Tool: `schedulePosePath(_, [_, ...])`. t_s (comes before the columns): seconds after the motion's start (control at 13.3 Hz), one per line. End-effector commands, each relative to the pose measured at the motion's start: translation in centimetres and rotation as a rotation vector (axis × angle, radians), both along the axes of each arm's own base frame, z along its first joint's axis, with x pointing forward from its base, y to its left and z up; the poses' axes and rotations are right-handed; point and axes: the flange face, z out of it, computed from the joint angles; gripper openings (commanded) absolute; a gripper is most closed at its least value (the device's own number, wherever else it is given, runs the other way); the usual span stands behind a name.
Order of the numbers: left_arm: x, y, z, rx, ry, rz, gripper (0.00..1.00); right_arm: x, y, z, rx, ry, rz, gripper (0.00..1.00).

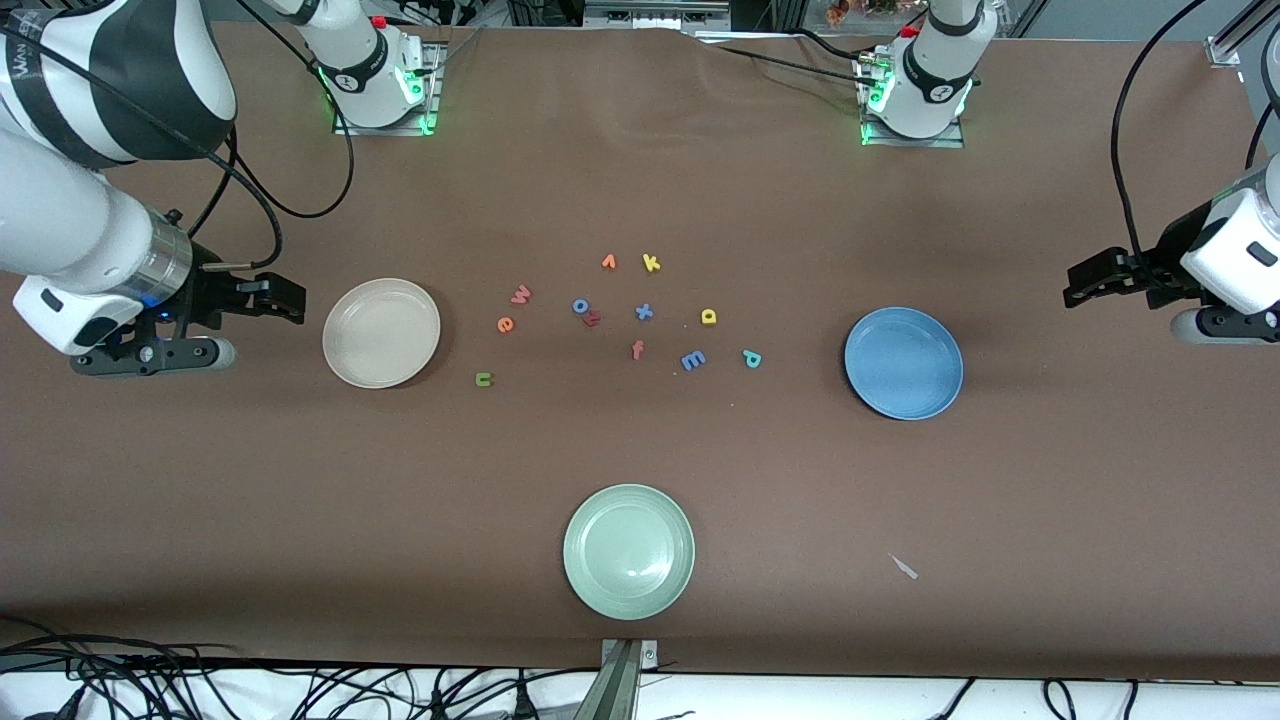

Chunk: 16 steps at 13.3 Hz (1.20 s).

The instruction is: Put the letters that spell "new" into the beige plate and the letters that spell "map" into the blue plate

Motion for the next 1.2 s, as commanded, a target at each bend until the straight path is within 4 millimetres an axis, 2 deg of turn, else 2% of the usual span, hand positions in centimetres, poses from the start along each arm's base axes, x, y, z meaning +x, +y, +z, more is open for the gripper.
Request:
schedulePosePath(0.0, [0.2, -0.2, 0.5, -0.018, 0.0, -0.008, 1.0, -1.0, -0.2, 1.7, -0.003, 0.014, 0.005, 1.0])
schedulePosePath(0.15, [0.2, -0.4, 0.5, -0.016, 0.0, -0.012, 1.0, -3.2, -0.4, 2.7, -0.01, 0.035, -0.002, 1.0])
schedulePosePath(0.3, [0.2, -0.3, 0.3, -0.018, 0.003, -0.009, 1.0, -5.3, -1.8, 3.2, -0.005, 0.039, -0.016, 1.0])
schedulePosePath(0.45, [0.3, -0.1, 0.4, -0.018, 0.0, -0.006, 1.0, -6.8, -1.4, 3.4, -0.005, 0.047, -0.007, 1.0])
schedulePosePath(1.13, [0.3, -0.1, 0.3, -0.018, 0.002, -0.006, 1.0, -6.8, -1.9, 3.5, -0.009, 0.052, -0.011, 1.0])
